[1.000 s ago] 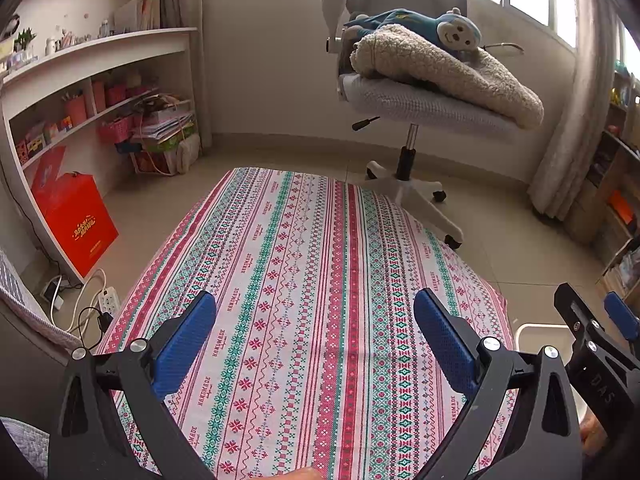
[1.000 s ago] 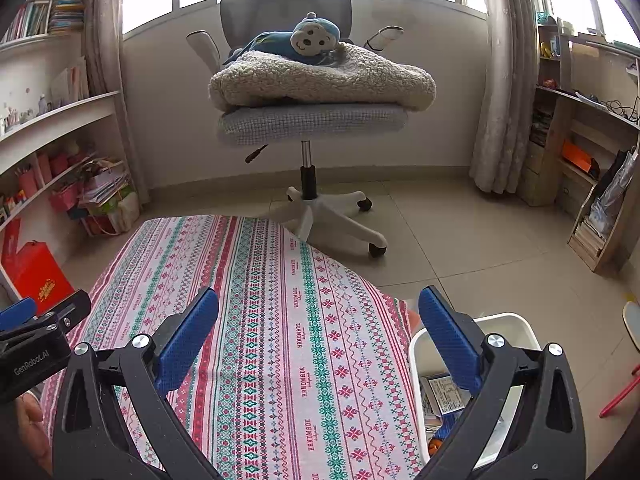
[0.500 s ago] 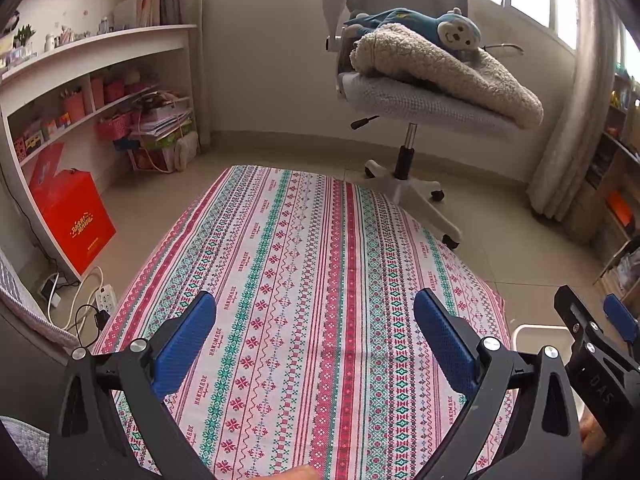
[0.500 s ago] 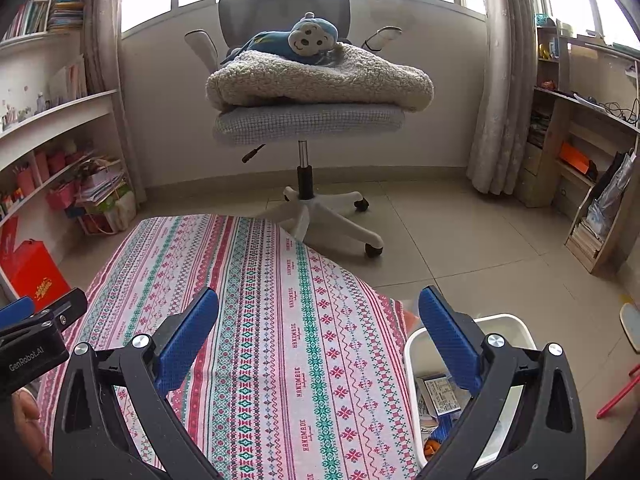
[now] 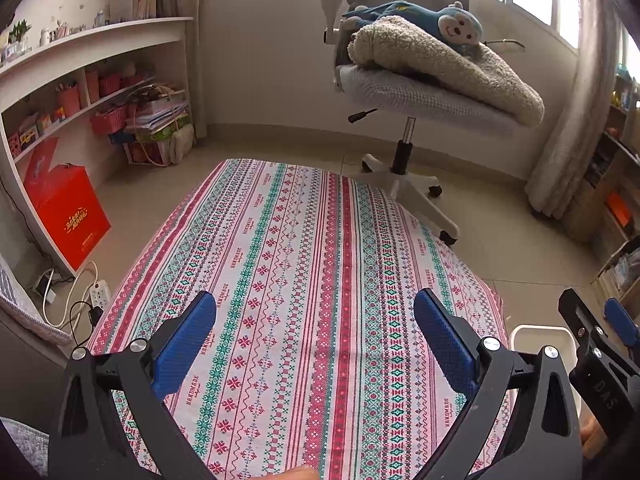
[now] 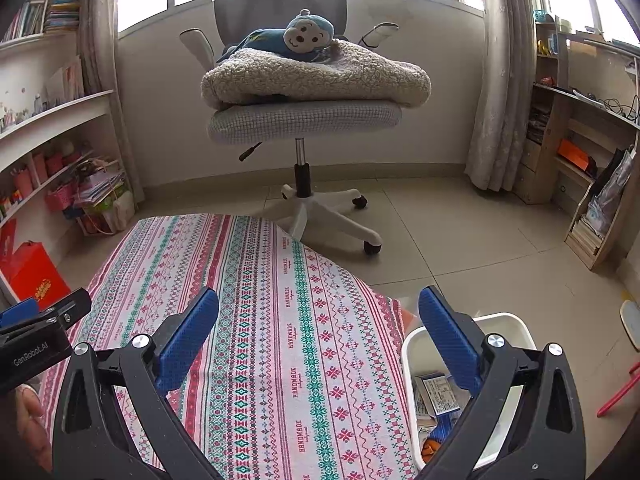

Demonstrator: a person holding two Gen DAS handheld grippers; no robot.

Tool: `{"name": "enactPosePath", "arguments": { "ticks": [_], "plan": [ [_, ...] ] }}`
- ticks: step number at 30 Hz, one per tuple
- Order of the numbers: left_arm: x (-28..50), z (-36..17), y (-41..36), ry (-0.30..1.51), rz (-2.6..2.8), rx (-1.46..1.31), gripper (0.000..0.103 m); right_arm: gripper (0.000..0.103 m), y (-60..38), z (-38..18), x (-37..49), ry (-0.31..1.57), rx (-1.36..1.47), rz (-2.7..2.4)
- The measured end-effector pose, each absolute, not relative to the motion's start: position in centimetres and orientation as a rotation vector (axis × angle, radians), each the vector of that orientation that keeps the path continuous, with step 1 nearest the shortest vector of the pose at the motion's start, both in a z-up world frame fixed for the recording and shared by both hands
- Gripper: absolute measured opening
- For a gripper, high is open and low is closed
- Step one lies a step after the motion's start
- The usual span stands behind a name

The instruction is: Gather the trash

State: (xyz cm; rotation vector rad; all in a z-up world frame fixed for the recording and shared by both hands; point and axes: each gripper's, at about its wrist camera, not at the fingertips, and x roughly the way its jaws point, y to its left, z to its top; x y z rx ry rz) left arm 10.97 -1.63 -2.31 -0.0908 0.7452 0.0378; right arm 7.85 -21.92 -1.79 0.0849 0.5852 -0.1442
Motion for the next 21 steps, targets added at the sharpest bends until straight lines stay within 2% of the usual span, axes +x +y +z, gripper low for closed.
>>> {"name": "enactPosePath", "arguments": {
  "ticks": [21],
  "plan": [
    [12.3,-3.5,-2.3,0.789,0.027,-0.092,0.096,0.096,-22.8,-2.2,9.2,0.624,0.126,-0.146]
  ]
}}
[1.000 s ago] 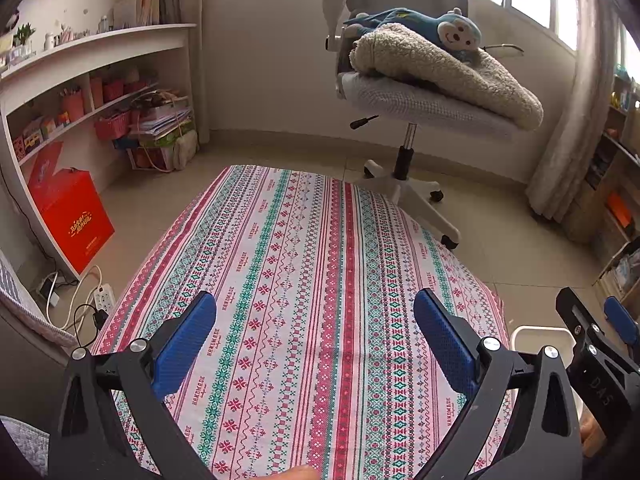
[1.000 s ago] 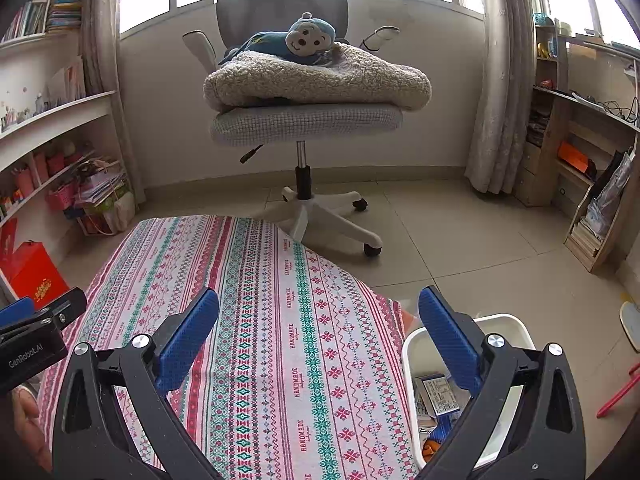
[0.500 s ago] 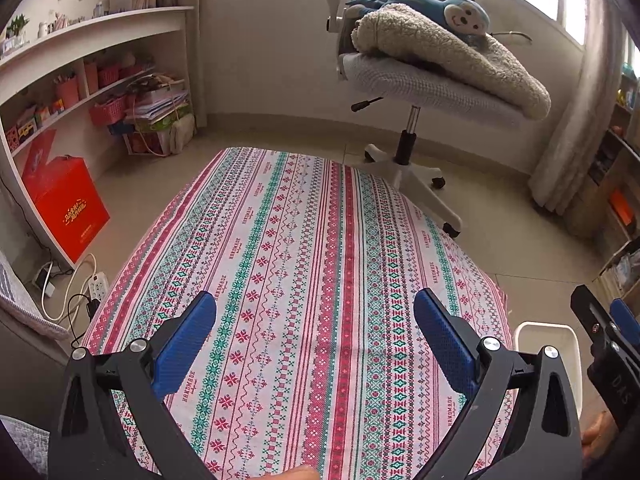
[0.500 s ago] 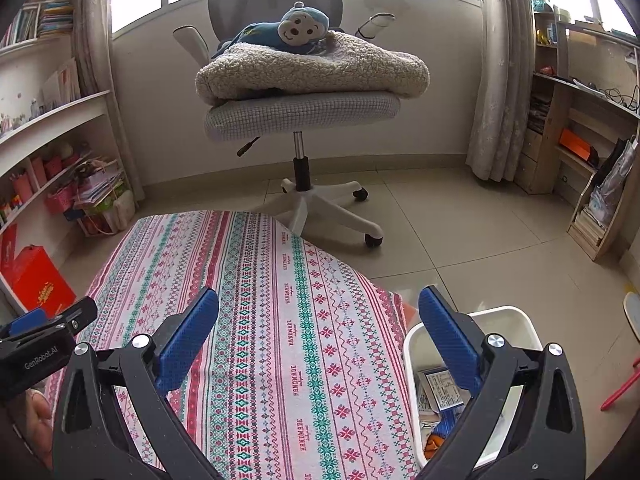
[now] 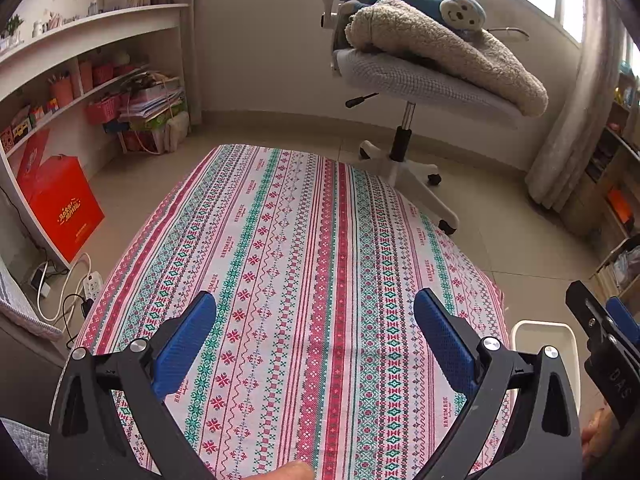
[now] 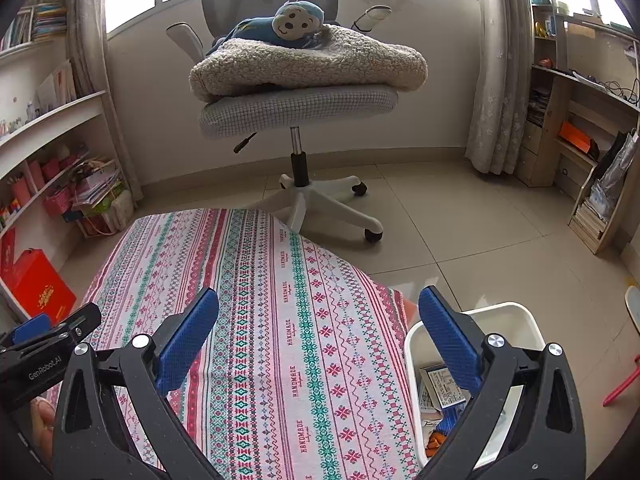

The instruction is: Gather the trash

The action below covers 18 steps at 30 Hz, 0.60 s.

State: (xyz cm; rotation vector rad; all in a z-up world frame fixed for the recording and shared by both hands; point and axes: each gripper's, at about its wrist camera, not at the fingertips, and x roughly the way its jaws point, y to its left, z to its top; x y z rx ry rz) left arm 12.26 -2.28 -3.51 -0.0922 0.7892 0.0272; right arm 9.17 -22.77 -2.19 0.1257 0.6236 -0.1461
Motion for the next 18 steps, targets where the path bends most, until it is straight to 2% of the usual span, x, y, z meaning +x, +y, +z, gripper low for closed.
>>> {"name": "enactPosePath", "arguments": {
  "ticks": [18],
  "plan": [
    [11.91,-3.11,-2.54,0.768,0.021,-0.083,0.096,0.096,-22.22,-2.07,9.06,0.614,0.094,-0.151]
  ]
}}
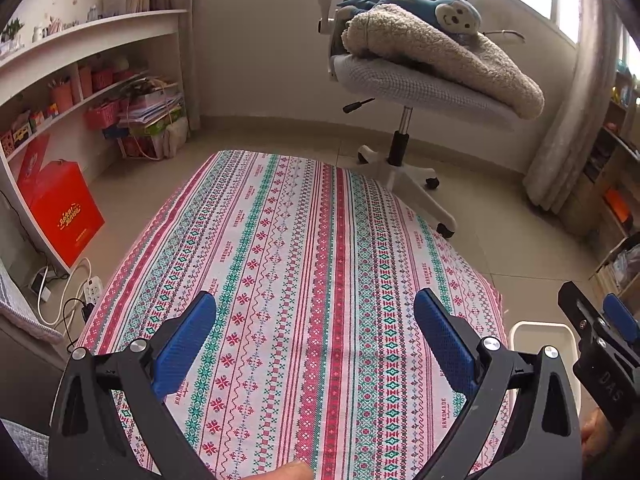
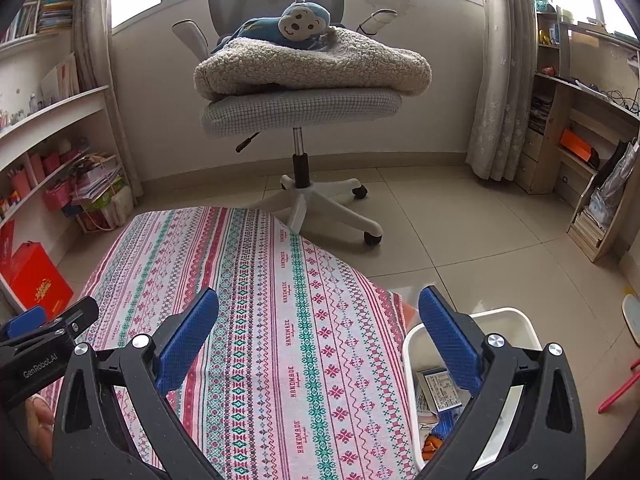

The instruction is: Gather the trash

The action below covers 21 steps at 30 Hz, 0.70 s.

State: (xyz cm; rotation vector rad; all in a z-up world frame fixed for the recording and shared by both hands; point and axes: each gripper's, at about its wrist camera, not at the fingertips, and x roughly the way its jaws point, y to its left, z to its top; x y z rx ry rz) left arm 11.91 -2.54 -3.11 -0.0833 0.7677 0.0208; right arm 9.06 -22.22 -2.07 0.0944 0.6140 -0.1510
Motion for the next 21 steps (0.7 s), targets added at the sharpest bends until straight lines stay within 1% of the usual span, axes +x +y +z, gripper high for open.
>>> {"name": "enactPosePath", "arguments": {
  "ticks": [14,21],
  "plan": [
    [12.09,-3.26,-2.79,0.771,-0.003,-0.09,0.096,0.096,-22.05,-2.46,9.4,0.632,0.084,-0.15],
    [11.53,-2.8,-3.48,0.706,-0.036,-0.068,0.094,0.096,-22.14,-2.52,9.36,0.626,0.082,-0.156]
  ]
}}
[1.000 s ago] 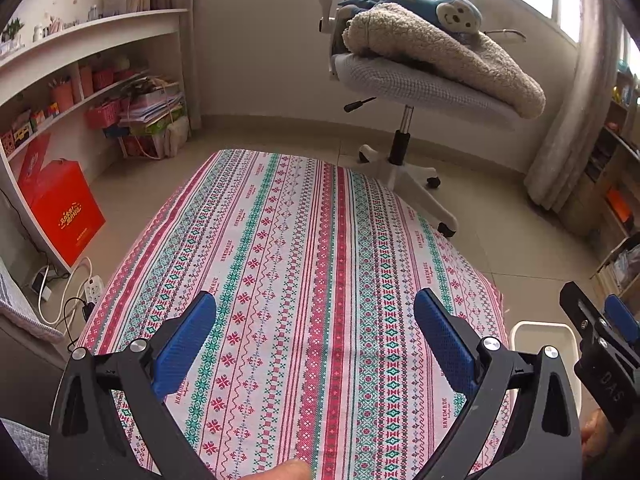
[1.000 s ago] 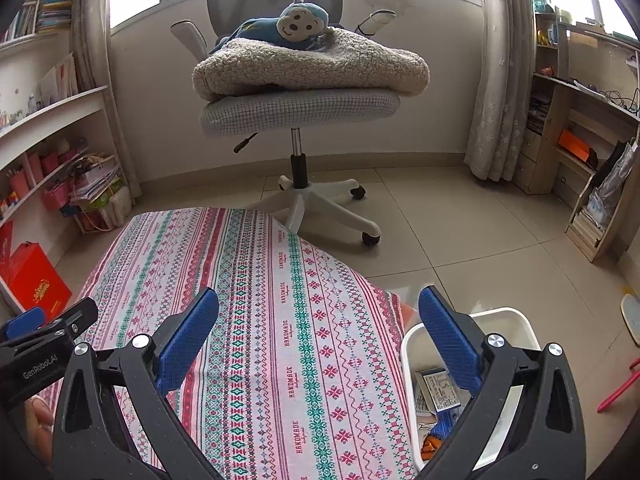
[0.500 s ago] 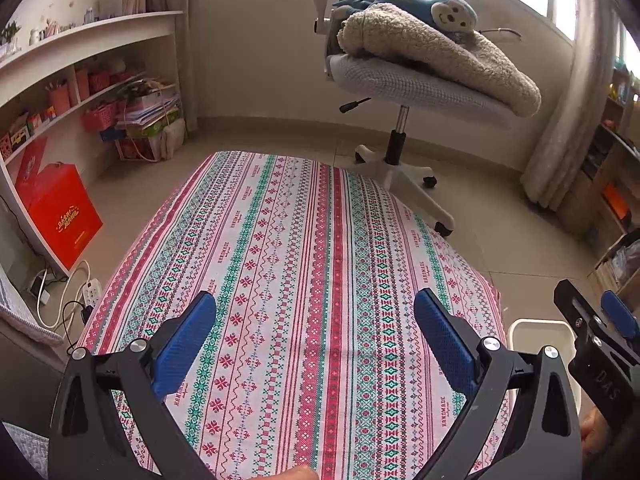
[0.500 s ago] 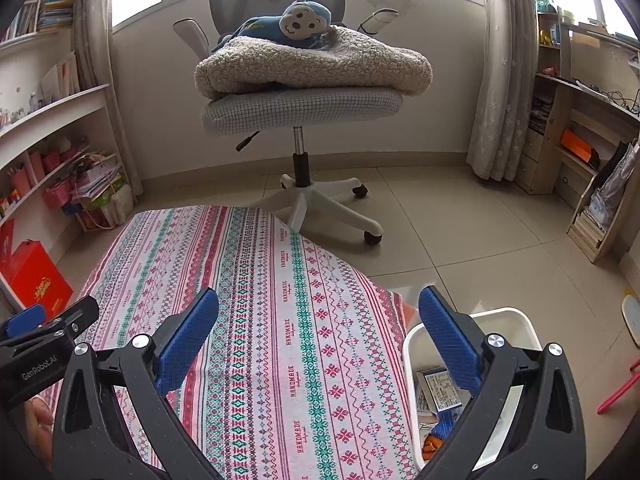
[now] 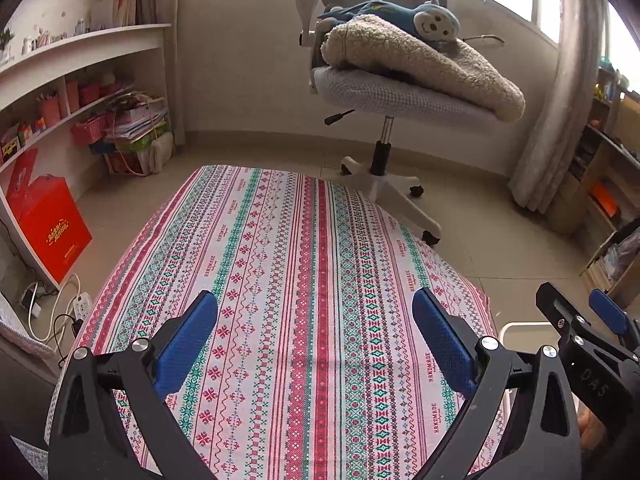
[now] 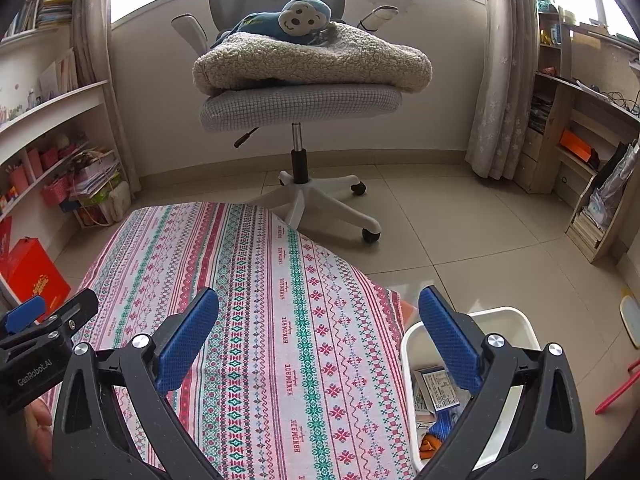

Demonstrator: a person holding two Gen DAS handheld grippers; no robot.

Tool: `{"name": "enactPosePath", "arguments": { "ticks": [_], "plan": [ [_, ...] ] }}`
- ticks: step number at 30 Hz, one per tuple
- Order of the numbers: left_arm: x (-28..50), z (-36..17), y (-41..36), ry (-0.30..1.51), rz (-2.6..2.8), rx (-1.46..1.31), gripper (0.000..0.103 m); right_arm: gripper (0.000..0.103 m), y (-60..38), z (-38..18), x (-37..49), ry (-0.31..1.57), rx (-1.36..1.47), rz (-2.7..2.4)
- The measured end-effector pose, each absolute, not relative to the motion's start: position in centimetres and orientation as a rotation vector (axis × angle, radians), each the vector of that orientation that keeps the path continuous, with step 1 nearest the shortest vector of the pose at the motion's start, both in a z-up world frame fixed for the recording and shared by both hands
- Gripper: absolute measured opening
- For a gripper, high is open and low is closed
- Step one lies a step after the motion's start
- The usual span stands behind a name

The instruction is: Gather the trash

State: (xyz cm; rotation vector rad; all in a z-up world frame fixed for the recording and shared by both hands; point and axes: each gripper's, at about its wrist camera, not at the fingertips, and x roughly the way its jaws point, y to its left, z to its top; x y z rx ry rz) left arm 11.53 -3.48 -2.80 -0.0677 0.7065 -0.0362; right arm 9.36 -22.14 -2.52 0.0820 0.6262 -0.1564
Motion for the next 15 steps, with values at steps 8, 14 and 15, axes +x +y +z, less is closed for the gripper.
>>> {"name": "enactPosePath", "arguments": {
  "ticks": [8,14,15],
  "plan": [
    [11.2,-2.1,-3.9,0.661,-0.06,-0.064,0.09,0.096,-22.8,-2.2,9.1,0.612,0.095,-0.178],
    [10.4,-0.9,-4.6,0.605,-0.057,-0.041,0.096,0.096,-23.1,-1.4,8.4,0.566,0.1,-0.189],
    [10.4,-0.8,-4.6,0.601,-0.058,-0.041,0.096,0.096,-23.1,-1.4,8.4,0.566,0.1,-0.189]
  ]
}}
